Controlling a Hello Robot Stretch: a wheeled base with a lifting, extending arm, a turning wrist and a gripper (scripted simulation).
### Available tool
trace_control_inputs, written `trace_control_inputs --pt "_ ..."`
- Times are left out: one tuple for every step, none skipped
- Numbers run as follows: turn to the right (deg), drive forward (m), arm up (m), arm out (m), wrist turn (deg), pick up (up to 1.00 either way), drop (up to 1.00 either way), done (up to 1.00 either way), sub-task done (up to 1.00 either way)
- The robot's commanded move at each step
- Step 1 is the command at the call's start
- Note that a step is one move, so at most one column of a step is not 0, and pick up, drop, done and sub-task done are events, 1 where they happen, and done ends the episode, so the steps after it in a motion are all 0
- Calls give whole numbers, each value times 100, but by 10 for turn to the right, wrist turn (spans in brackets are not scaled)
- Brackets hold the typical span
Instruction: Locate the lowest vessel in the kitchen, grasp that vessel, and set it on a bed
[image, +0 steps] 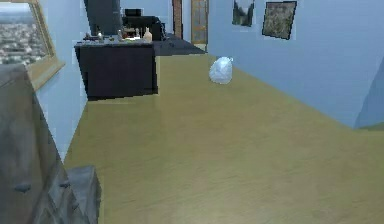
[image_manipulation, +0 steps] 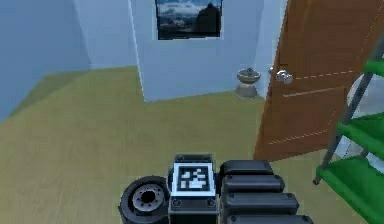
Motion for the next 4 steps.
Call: trace_control_inputs --pt "0 100 0 0 0 0 0 0 0" --pt "0 100 0 0 0 0 0 0 0" --pt "0 100 0 0 0 0 0 0 0" --pt "0 100 0 0 0 0 0 0 0"
